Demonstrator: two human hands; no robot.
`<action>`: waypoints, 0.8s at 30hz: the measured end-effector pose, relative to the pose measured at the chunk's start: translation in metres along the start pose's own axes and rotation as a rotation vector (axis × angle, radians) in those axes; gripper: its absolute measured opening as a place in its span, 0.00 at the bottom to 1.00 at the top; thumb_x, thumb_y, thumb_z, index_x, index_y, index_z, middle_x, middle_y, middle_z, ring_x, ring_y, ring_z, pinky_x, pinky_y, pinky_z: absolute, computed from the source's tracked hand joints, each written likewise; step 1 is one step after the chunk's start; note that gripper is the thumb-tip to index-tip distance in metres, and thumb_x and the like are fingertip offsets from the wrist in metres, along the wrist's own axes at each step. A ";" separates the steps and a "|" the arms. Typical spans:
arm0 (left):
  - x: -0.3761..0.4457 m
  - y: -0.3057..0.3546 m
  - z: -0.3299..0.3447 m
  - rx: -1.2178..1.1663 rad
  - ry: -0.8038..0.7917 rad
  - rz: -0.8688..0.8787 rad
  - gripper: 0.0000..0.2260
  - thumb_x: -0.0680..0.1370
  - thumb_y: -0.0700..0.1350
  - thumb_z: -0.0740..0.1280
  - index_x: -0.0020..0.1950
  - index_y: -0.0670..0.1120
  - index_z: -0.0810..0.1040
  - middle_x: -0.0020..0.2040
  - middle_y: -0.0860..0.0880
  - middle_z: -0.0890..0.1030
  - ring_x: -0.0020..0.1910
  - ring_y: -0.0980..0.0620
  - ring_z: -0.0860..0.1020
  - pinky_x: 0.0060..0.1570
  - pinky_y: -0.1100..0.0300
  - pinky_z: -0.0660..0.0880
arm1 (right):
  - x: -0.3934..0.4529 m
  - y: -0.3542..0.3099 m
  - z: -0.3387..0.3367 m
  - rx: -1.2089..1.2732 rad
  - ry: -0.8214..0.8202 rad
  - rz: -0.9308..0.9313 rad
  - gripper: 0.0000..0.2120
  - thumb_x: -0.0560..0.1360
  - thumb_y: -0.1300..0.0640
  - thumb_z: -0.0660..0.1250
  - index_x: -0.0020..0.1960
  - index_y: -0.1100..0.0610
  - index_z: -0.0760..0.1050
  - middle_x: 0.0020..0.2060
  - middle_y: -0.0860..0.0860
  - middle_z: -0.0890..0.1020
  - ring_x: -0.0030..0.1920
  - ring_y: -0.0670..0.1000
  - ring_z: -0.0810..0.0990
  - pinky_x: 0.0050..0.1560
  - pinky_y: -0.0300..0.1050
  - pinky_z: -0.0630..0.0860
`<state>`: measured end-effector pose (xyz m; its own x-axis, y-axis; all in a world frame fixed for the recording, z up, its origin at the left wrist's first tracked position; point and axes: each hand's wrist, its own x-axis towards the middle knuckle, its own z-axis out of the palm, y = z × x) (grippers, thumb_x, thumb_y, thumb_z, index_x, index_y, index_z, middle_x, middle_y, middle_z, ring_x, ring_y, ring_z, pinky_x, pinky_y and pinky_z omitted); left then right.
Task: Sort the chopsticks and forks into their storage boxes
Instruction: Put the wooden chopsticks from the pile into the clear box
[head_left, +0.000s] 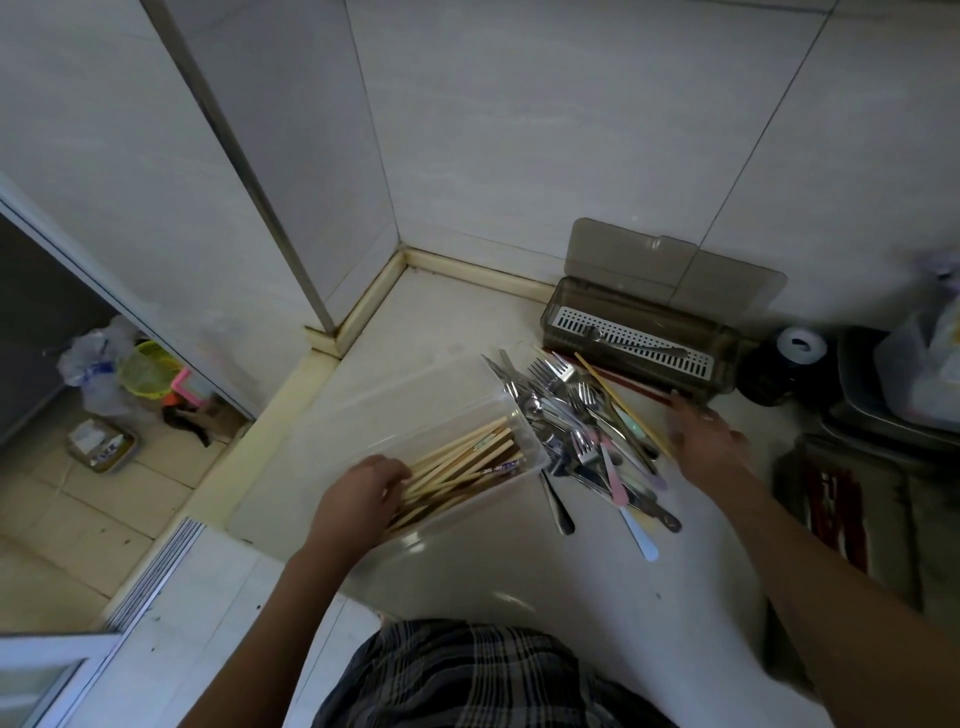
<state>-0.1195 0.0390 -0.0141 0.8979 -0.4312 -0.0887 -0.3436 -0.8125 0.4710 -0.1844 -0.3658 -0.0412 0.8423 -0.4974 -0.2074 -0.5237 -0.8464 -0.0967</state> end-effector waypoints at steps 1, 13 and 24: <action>0.000 0.002 -0.001 0.001 0.005 -0.003 0.07 0.76 0.41 0.65 0.51 0.48 0.81 0.48 0.50 0.80 0.46 0.49 0.78 0.48 0.54 0.76 | 0.003 -0.002 0.001 -0.022 0.009 0.008 0.21 0.78 0.59 0.61 0.69 0.54 0.64 0.62 0.55 0.74 0.63 0.54 0.72 0.60 0.52 0.72; 0.019 0.028 -0.002 0.032 0.027 0.063 0.09 0.78 0.42 0.62 0.54 0.49 0.79 0.50 0.51 0.79 0.48 0.52 0.76 0.46 0.59 0.73 | -0.018 -0.010 0.006 -0.010 0.082 0.140 0.19 0.75 0.62 0.62 0.64 0.63 0.63 0.60 0.60 0.72 0.61 0.58 0.72 0.55 0.54 0.73; 0.077 0.166 0.029 0.128 0.164 0.736 0.19 0.73 0.38 0.68 0.64 0.44 0.75 0.60 0.44 0.78 0.58 0.42 0.76 0.62 0.49 0.68 | -0.110 0.007 -0.031 0.407 0.481 -0.057 0.17 0.74 0.70 0.58 0.59 0.58 0.74 0.44 0.59 0.79 0.48 0.60 0.75 0.45 0.52 0.74</action>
<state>-0.1148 -0.1401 0.0318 0.4505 -0.8235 0.3448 -0.8896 -0.3814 0.2515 -0.2768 -0.3224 0.0107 0.7836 -0.5637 0.2611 -0.4029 -0.7811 -0.4770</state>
